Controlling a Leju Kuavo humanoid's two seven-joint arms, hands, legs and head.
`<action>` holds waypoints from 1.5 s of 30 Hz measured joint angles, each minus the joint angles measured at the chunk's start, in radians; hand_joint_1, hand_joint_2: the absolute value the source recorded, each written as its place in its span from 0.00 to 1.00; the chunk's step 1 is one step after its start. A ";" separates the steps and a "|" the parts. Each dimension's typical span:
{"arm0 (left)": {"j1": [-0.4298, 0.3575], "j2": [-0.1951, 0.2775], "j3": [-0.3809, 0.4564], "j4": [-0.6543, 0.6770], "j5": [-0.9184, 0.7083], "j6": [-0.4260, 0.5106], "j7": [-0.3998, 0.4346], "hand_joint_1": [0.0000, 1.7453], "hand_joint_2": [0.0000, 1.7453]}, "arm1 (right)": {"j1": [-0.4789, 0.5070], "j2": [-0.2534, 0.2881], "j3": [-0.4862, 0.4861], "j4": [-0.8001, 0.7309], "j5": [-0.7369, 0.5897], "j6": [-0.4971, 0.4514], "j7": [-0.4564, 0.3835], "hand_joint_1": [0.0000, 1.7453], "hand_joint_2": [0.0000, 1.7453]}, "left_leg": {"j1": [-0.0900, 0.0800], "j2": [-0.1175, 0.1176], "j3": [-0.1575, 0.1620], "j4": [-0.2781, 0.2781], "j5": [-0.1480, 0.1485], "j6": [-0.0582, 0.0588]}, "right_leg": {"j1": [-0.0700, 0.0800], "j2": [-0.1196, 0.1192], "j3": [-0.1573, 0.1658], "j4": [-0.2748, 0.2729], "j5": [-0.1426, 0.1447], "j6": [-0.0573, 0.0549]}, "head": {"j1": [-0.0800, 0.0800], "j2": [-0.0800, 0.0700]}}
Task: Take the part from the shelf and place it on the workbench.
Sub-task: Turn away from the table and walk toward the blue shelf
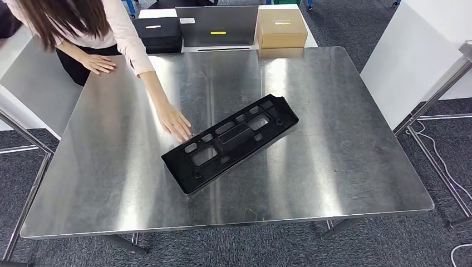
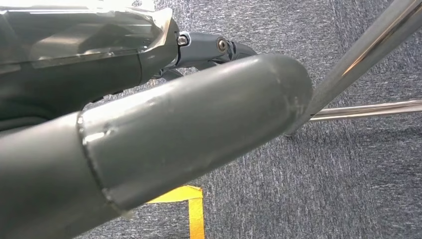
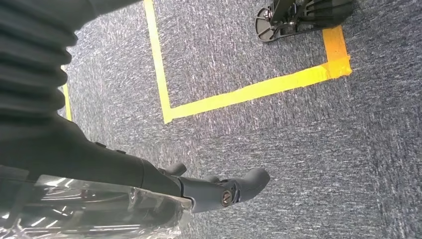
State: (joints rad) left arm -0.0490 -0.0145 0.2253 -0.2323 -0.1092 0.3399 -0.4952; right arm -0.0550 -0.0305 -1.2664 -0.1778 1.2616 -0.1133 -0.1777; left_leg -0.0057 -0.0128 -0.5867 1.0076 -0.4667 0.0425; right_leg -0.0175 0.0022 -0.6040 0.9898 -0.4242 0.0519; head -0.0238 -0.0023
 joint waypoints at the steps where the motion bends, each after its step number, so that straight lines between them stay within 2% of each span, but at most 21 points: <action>1: 0.000 0.001 0.000 0.000 0.001 0.000 0.000 0.00 0.00 | 0.000 0.000 0.001 0.000 0.000 -0.002 0.000 0.00 0.75 | -0.001 0.000 0.000 0.000 -0.001 0.000 | -0.002 0.000 0.000 0.000 0.000 0.000 | 0.000 0.000; 4: 0.000 0.003 -0.002 0.000 0.003 0.000 0.000 0.00 0.00 | 0.000 0.003 0.002 0.000 -0.004 -0.008 0.001 0.00 0.00 | -0.002 0.000 0.001 0.001 -0.003 0.002 | -0.004 0.000 0.001 0.000 0.000 0.000 | 0.000 0.000; 9: 0.000 0.008 -0.003 0.000 0.004 0.001 0.000 0.00 0.00 | 0.000 0.006 0.003 0.002 -0.003 -0.011 0.003 0.00 0.00 | -0.005 0.000 0.001 0.008 -0.007 0.010 | -0.009 0.001 0.004 -0.002 0.000 0.005 | 0.000 0.000; 12: 0.000 0.009 -0.003 0.001 0.006 0.003 -0.001 0.00 0.00 | 0.000 0.007 0.004 0.002 0.000 -0.012 0.004 0.00 0.00 | 0.001 0.011 0.013 -0.006 0.002 0.023 | -0.008 0.003 0.002 0.011 -0.010 0.011 | 0.000 0.000; 14: 0.000 0.008 -0.003 0.001 0.007 0.003 -0.003 0.00 0.00 | -0.001 0.007 0.005 0.003 0.002 -0.012 0.005 0.00 0.00 | 0.008 0.023 0.021 -0.016 0.006 0.030 | -0.008 0.002 -0.034 0.096 -0.057 0.007 | 0.003 0.000; 16: 0.000 0.008 -0.003 0.001 0.008 0.003 -0.004 0.00 0.00 | 0.000 0.005 0.007 0.004 0.003 -0.012 0.006 0.00 0.00 | 0.009 0.036 0.021 -0.016 0.005 0.032 | -0.008 0.002 -0.097 0.234 -0.120 0.004 | 0.006 0.000; 18: 0.000 0.008 -0.003 0.002 0.008 0.003 -0.004 0.00 0.00 | 0.003 0.003 0.008 0.004 0.003 -0.012 0.008 0.00 0.00 | 0.010 0.050 0.022 -0.015 0.003 0.030 | -0.010 0.000 -0.117 0.288 -0.138 0.012 | 0.006 0.000; 19: 0.000 0.007 -0.003 0.003 0.008 0.003 -0.004 0.00 0.00 | 0.004 0.002 0.008 0.004 0.003 -0.012 0.009 0.00 0.00 | 0.011 0.057 0.023 -0.015 0.002 0.026 | -0.012 -0.004 -0.094 0.253 -0.124 0.021 | 0.006 0.000; 21: 0.000 0.007 -0.003 0.004 0.008 0.003 -0.004 0.00 0.00 | 0.003 0.002 0.009 0.004 0.004 -0.012 0.011 0.00 0.00 | 0.012 0.073 0.028 -0.010 -0.005 0.015 | -0.015 -0.041 -0.008 0.107 -0.079 0.033 | 0.007 0.000; 22: 0.001 0.008 -0.003 0.005 0.008 0.003 -0.004 0.00 0.00 | 0.000 0.002 0.010 0.004 0.004 -0.012 0.012 0.00 0.00 | 0.011 0.080 0.032 -0.007 -0.011 0.006 | -0.013 -0.059 0.025 0.049 -0.063 0.031 | 0.007 0.000; 24: 0.000 0.010 -0.003 0.005 0.008 0.003 -0.005 0.00 0.00 | -0.004 0.003 0.012 0.005 0.004 -0.012 0.013 0.00 0.00 | 0.007 0.097 0.043 -0.004 -0.022 -0.010 | -0.005 -0.072 0.046 0.009 -0.055 0.009 | 0.005 0.000; 26: -0.002 0.010 -0.003 0.005 0.008 0.003 -0.006 0.00 0.00 | -0.003 0.003 0.013 0.005 0.004 -0.013 0.013 0.00 0.00 | 0.012 0.112 0.052 -0.004 -0.029 -0.022 | -0.005 -0.048 0.049 0.009 -0.054 -0.014 | 0.003 0.000; 28: -0.003 0.011 -0.004 0.005 0.009 0.005 -0.006 0.00 0.00 | -0.002 0.004 0.015 0.006 0.004 -0.013 0.014 0.00 0.00 | 0.020 0.090 0.045 0.028 -0.060 -0.032 | -0.010 -0.027 0.055 0.008 -0.050 -0.028 | 0.002 0.000; 31: 0.000 0.012 -0.004 0.006 0.011 0.007 -0.007 0.00 0.00 | -0.002 0.005 0.018 0.006 0.002 -0.012 0.015 0.00 0.00 | 0.025 0.026 -0.031 0.205 -0.162 -0.040 | -0.009 0.006 0.057 0.008 -0.047 -0.041 | 0.000 0.000; 33: 0.002 0.012 -0.004 0.007 0.014 0.008 -0.007 0.00 0.00 | -0.002 0.005 0.018 0.006 0.001 -0.010 0.015 0.00 0.00 | 0.025 0.015 -0.071 0.278 -0.178 -0.039 | -0.004 0.032 0.058 0.008 -0.047 -0.043 | 0.000 0.000; 34: 0.002 0.012 -0.004 0.007 0.014 0.008 -0.007 0.00 0.00 | -0.002 0.005 0.018 0.006 0.001 -0.010 0.015 0.00 0.25 | 0.025 0.013 -0.068 0.263 -0.157 -0.035 | -0.002 0.045 0.059 0.008 -0.047 -0.043 | 0.000 0.000; 37: 0.001 0.013 -0.004 0.007 0.017 0.008 -0.007 0.00 0.00 | -0.002 0.006 0.018 0.006 0.001 -0.002 0.015 0.00 1.00 | 0.024 -0.022 0.009 0.078 -0.049 -0.018 | 0.002 0.079 0.063 0.009 -0.048 -0.042 | 0.000 0.000; 38: -0.001 0.013 -0.004 0.008 0.017 0.009 -0.007 0.00 0.00 | -0.002 0.006 0.018 0.006 0.000 0.002 0.014 0.00 1.00 | 0.022 -0.032 0.028 0.033 -0.031 -0.014 | 0.004 0.087 0.062 0.009 -0.049 -0.040 | 0.000 0.000; 41: -0.004 0.014 -0.005 0.008 0.019 0.010 -0.008 0.00 0.00 | 0.001 0.006 0.018 0.006 0.000 0.004 0.012 0.00 0.25 | 0.015 -0.026 0.036 0.008 -0.024 -0.005 | 0.007 0.101 0.051 0.006 -0.047 -0.026 | 0.001 0.000; 42: -0.005 0.014 -0.005 0.008 0.019 0.011 -0.008 0.00 0.00 | 0.003 0.006 0.018 0.006 0.002 0.002 0.012 0.00 0.00 | 0.014 -0.021 0.038 0.002 -0.019 0.002 | 0.007 0.090 0.047 0.011 -0.050 -0.021 | 0.001 0.000; 45: -0.003 0.013 -0.005 0.008 0.020 0.012 -0.008 0.00 0.00 | 0.001 0.006 0.021 0.006 0.012 -0.005 0.017 0.00 0.00 | 0.016 -0.001 0.042 -0.012 -0.009 0.019 | 0.007 0.026 -0.012 0.132 -0.115 -0.021 | 0.005 0.000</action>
State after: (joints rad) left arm -0.0518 -0.0014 0.2198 -0.2246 -0.0893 0.3521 -0.5031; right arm -0.0540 -0.0242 -1.2451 -0.1713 1.2737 -0.1183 -0.1609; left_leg 0.0099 -0.0134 -0.5442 0.9953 -0.4757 0.0618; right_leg -0.0105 0.0285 -0.6158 1.1219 -0.5389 0.0312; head -0.0193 -0.0023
